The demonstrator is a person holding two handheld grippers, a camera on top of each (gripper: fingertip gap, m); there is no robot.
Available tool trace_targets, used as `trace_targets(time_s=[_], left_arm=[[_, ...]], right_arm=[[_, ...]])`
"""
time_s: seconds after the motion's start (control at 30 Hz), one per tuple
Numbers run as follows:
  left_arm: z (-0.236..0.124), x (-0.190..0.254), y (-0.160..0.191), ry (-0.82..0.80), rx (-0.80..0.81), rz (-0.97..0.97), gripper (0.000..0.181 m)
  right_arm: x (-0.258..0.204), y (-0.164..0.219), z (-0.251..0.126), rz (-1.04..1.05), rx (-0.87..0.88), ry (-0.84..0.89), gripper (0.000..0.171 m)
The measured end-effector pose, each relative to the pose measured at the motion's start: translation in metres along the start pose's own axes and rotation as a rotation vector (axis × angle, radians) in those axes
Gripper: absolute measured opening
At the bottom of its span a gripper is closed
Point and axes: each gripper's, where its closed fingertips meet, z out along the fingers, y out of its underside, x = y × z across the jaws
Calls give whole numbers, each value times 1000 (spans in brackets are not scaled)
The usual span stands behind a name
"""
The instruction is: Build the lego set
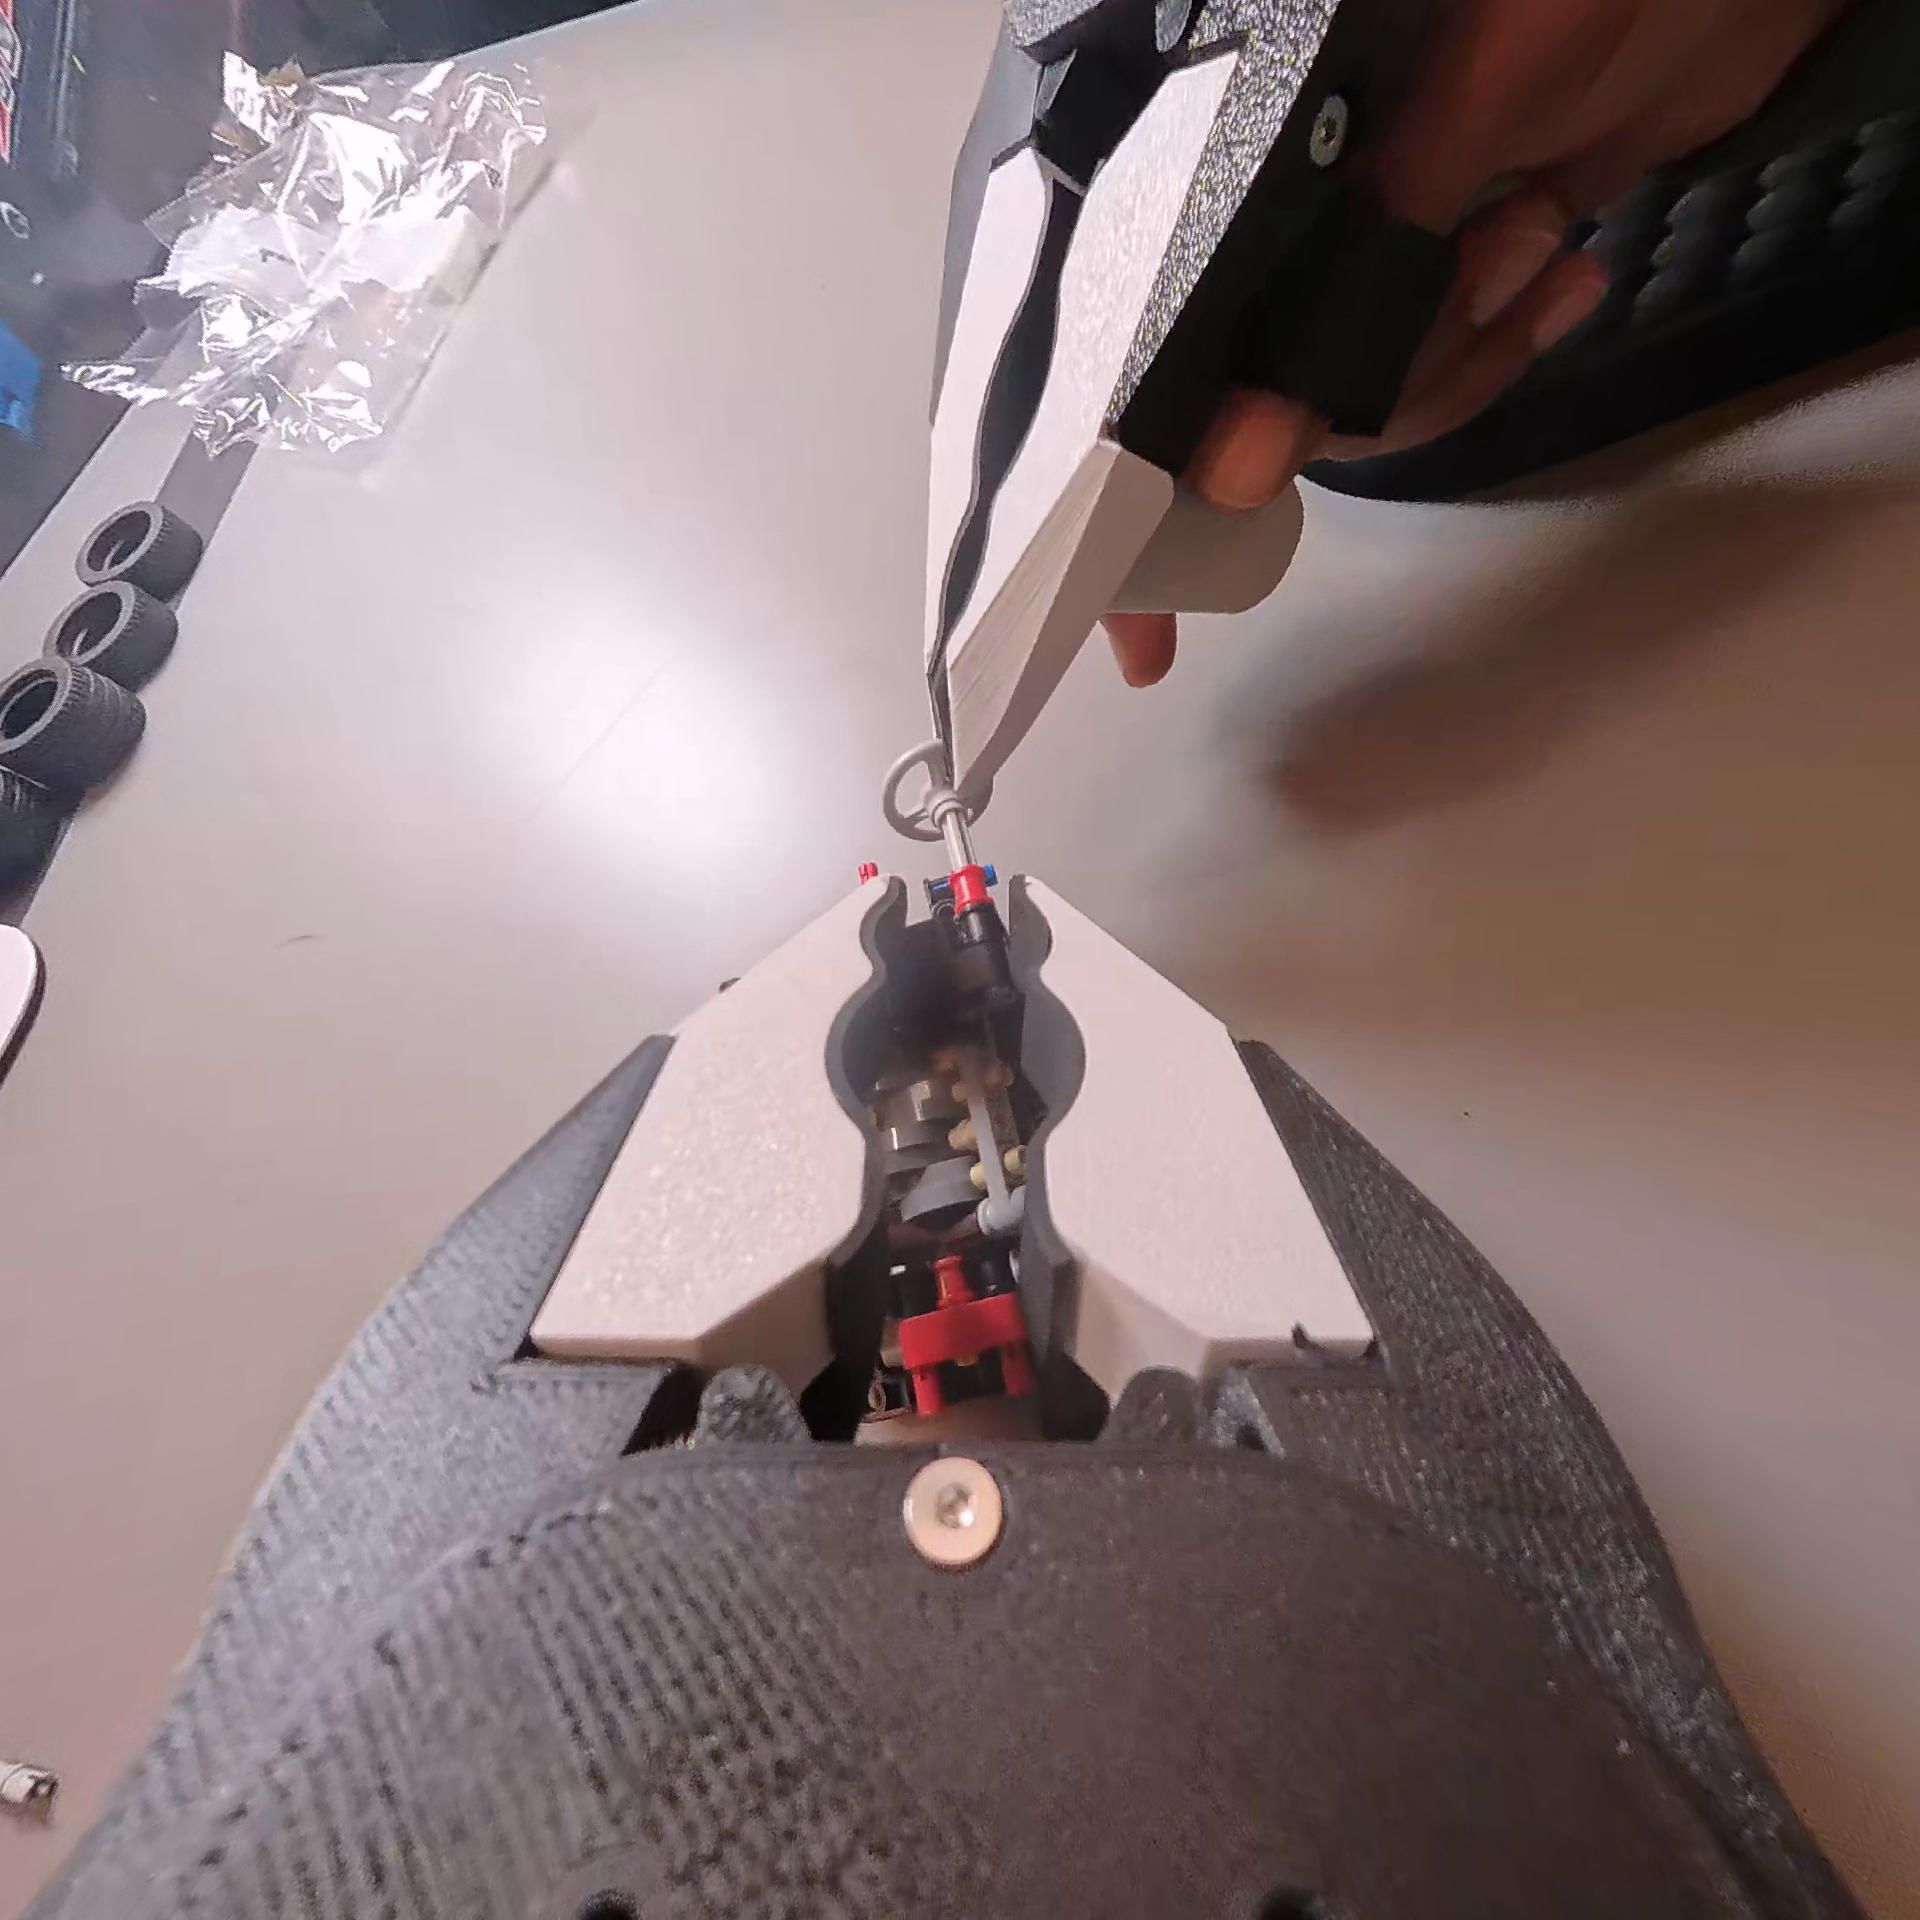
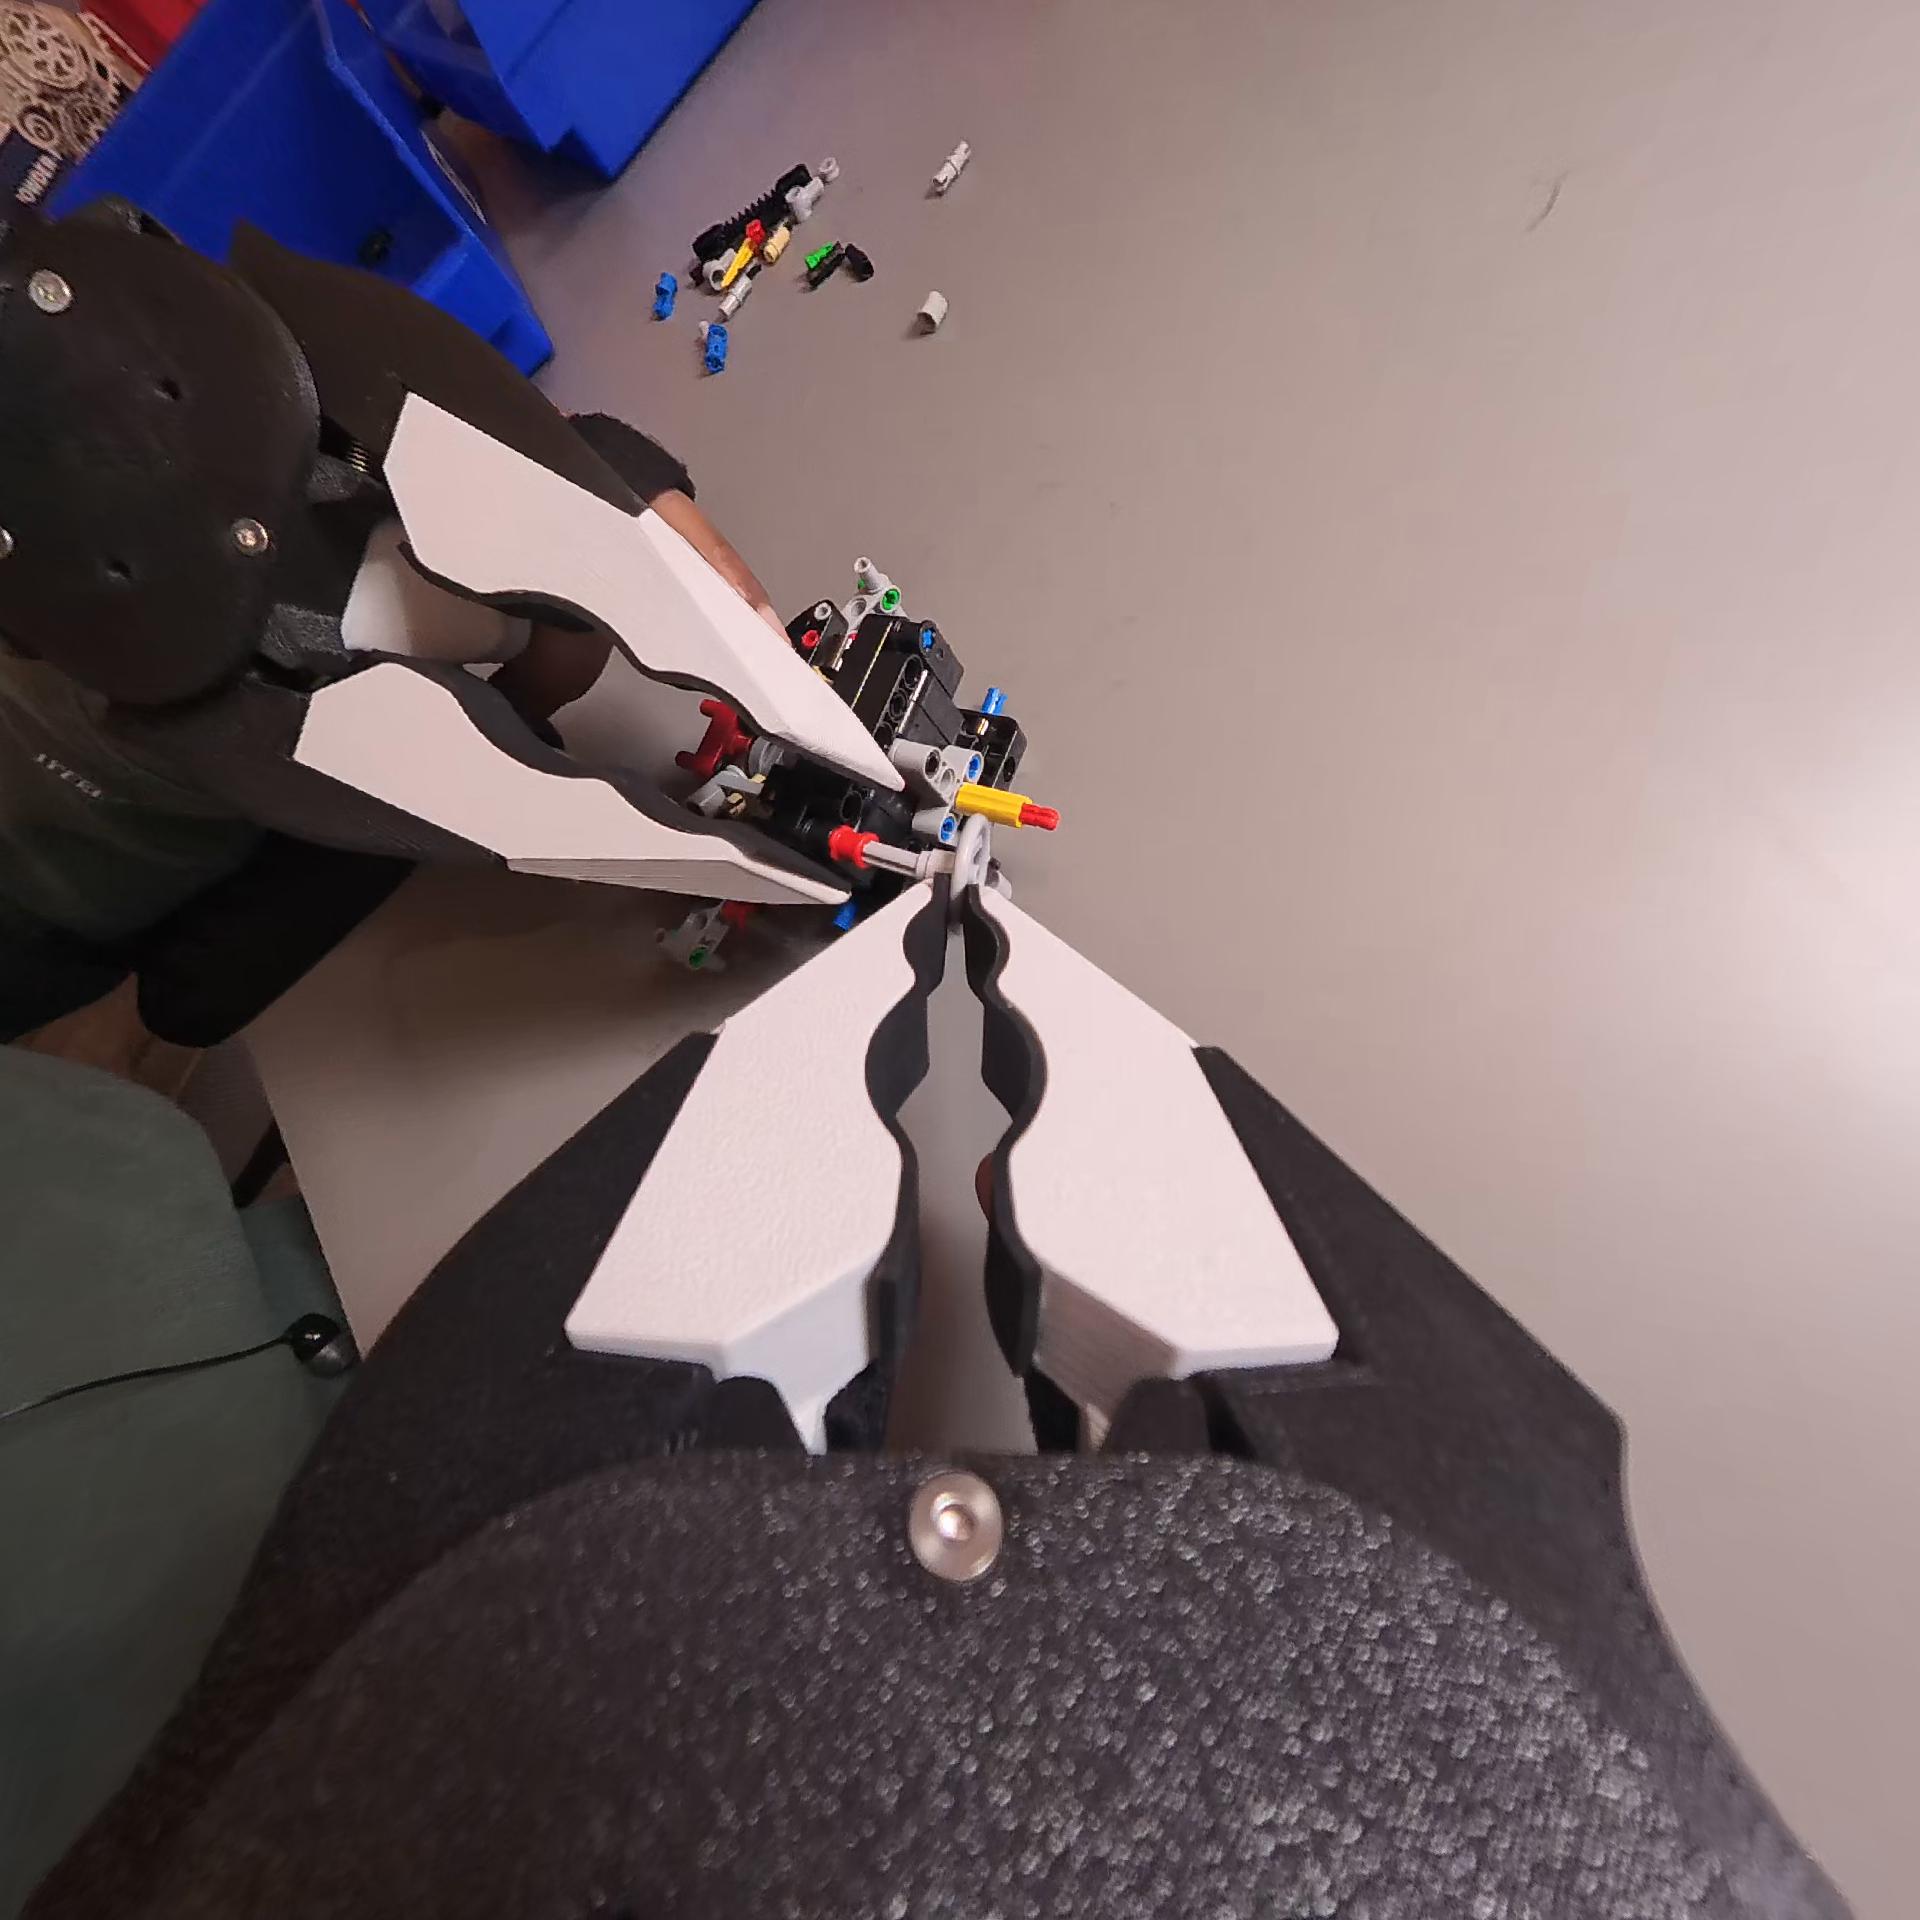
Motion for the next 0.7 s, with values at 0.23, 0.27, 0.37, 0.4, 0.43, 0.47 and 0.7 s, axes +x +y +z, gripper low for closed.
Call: trace_targets(time_s=[0.23, 0.27, 0.37, 0.4, 0.43, 0.47, 0.7], left_arm=[[0, 0, 1, -5, 8, -17, 15], [1, 0, 1, -4, 9, -21, 15], [2, 1, 1, 1, 13, -34, 12], [2, 1, 0, 1, 13, -35, 11], [2, 2, 0, 2, 13, -34, 10], [3, 2, 0, 1, 13, -34, 9], [2, -1, 2, -9, 20, -55, 6]], right_arm=[[-2, 0, 2, 94, 13, -49, 0], [-2, 1, 2, 102, 13, -51, 0], [-2, 0, 2, 64, 5, -10, 0], [-1, -1, 2, 37, 0, 16, 0], [-1, -1, 2, 6, -6, 45, 0], [-2, -2, 2, -27, -14, 76, 0], [-3, -4, 2, -188, -35, 228, 0]])
